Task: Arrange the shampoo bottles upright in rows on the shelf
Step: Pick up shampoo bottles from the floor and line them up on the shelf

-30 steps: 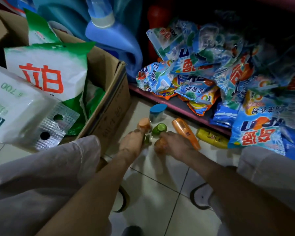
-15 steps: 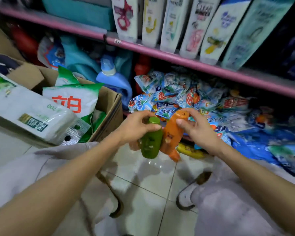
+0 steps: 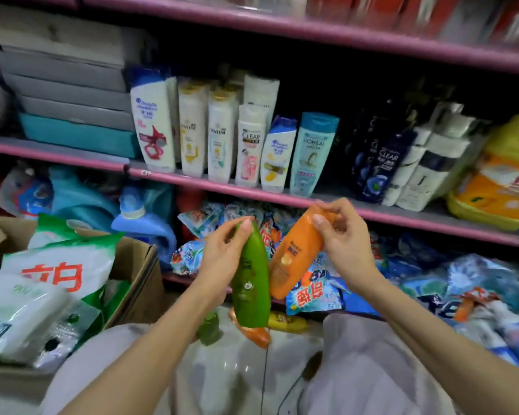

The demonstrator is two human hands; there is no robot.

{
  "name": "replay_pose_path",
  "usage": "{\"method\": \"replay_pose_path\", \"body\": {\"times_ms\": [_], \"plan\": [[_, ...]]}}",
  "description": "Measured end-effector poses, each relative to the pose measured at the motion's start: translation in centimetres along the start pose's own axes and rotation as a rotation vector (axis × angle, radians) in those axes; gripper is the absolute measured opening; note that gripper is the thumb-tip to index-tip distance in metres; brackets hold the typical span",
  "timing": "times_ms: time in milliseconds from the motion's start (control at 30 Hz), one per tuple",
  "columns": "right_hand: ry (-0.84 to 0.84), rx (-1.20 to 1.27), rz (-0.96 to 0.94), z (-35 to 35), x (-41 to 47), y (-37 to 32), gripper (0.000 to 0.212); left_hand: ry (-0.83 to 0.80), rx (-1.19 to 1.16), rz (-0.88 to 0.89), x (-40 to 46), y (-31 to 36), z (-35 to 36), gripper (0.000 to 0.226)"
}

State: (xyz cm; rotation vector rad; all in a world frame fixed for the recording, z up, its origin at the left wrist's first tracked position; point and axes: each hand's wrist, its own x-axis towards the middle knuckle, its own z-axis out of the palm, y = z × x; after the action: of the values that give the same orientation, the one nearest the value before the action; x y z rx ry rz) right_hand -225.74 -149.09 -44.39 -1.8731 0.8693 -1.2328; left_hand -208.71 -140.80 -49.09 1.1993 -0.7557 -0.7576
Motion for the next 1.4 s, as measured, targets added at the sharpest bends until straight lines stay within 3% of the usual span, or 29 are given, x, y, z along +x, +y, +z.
{"method": "replay_pose_path", "body": {"times_ms": [67,167,333,633,733,800,867,967,1067,1200,1400], "plan": [[-0.012,-0.015,-0.021,-1.6,1.4,-0.9,0.019,0.011,-0.019,0.007,0.5,-0.5,0.7,0.020],[-0.078,-0.067,-0.092,-4.7,5.2,-3.2,0.034,-0.040,-0.002,0.033,1.5,-0.6,1.3,0.029],[-0.049,-0.358,-0.271,-7.6,13.1,-4.7,0.033,-0.123,0.039,0.112,4.5,-0.4,2.8,0.022],[-0.113,-0.572,-0.237,-5.8,17.9,1.1,0.035,-0.062,0.009,0.128,6.5,-0.3,3.8,0.020],[-0.127,-0.498,-0.175,-5.8,18.3,2.4,0.036,-0.076,0.007,0.119,6.8,-0.1,3.7,0.020],[-0.115,-0.322,-0.068,-6.0,18.4,2.8,0.040,-0.063,-0.004,0.098,7.0,-0.1,3.6,0.020],[-0.129,-0.121,0.046,-6.2,18.1,3.4,0.060,-0.045,-0.021,0.075,7.2,-0.3,3.6,0.019],[-0.131,-0.134,0.201,-5.5,17.2,4.9,0.084,-0.038,-0.013,0.060,7.5,-0.4,3.7,0.019],[-0.124,-0.227,0.288,-4.7,16.5,6.6,0.072,-0.055,0.000,0.056,7.5,-0.5,3.9,0.022],[-0.187,-0.169,0.333,-5.1,16.2,6.9,0.056,-0.051,-0.003,0.052,7.3,-0.5,4.1,0.023],[-0.266,-0.143,0.333,-5.5,15.9,6.4,0.053,-0.085,-0.018,0.038,6.8,-0.2,4.2,0.024]]}}
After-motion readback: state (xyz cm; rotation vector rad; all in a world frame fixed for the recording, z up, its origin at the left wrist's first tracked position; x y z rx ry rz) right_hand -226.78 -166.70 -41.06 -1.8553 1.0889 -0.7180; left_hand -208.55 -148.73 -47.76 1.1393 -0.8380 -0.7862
